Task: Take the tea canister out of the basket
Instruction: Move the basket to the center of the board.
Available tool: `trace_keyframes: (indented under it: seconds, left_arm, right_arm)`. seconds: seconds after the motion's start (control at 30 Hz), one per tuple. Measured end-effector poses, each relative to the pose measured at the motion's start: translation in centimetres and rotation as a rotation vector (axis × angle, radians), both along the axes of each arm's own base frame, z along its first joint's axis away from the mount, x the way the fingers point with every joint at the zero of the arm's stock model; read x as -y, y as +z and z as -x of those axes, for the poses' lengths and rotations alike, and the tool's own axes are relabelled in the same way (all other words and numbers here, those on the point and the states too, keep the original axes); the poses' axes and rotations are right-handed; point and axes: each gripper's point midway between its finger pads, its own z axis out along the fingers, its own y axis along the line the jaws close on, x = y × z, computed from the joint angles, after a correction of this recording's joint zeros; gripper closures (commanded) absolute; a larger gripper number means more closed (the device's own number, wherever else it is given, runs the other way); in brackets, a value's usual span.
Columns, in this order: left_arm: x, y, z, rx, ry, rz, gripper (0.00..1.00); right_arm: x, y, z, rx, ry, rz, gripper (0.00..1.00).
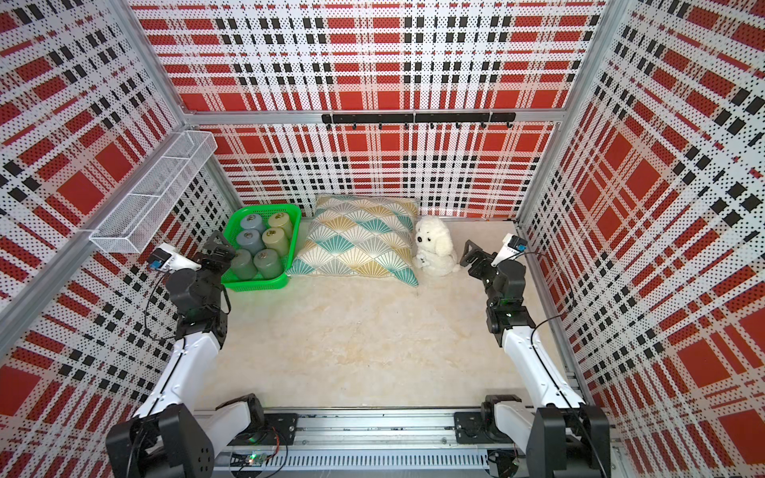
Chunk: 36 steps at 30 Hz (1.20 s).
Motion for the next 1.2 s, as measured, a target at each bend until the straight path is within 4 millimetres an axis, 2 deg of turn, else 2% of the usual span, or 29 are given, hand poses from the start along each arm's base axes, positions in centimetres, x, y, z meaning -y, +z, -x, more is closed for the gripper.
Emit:
trace_keyframes:
  seconds: [0.1, 0.27, 0.4, 0.53, 0.63, 0.8, 0.93, 1.03, 1.17, 1.2]
  left_arm:
    - [2.6, -0.5, -1.5, -0.073, -0.044, -0.059, 0.05]
    - [5.7, -1.2, -5.8, -0.203, -0.098, -0.174, 0.09]
    - [7.3, -4.3, -9.0, -0.341, -0.131, -0.255, 0.13]
    - [8.0, -8.6, -12.5, -0.506, -0.169, -0.304, 0.22]
    - [8.1, -11.4, -15.0, -0.612, -0.196, -0.332, 0.26]
    - [8.7, -15.3, -17.7, -0.749, -0.236, -0.385, 0.27]
    - [9.3, -17.4, -19.5, -0.821, -0.265, -0.412, 0.33]
    - [9.5, -18.6, -20.9, -0.858, -0.275, -0.428, 0.34]
    - [9.4, -20.4, -21.4, -0.912, -0.282, -0.439, 0.38]
    - [9.3, -20.8, -21.4, -0.926, -0.284, -0.44, 0.42]
  right_arm:
    - [-3.5, 0.2, 0.4, -0.011, 0.102, -0.023, 0.0]
    - [-12.6, 2.3, 2.2, 0.009, 0.353, -0.043, 0.0]
    - [-18.7, 2.9, 4.1, 0.005, 0.521, -0.048, 0.0]
    - [-22.0, 1.5, 5.4, -0.035, 0.61, -0.042, 0.0]
    - [-23.7, 0.6, 6.2, -0.061, 0.653, -0.035, 0.0]
    - [-24.6, 0.4, 6.9, -0.07, 0.682, -0.035, 0.0]
    - [-24.6, 0.3, 6.9, -0.07, 0.68, -0.035, 0.0]
    - [-24.6, 0.3, 6.9, -0.071, 0.68, -0.035, 0.0]
    - [-24.6, 0.3, 6.9, -0.071, 0.68, -0.035, 0.0]
    - [-24.6, 0.3, 6.9, -0.071, 0.68, -0.035, 0.0]
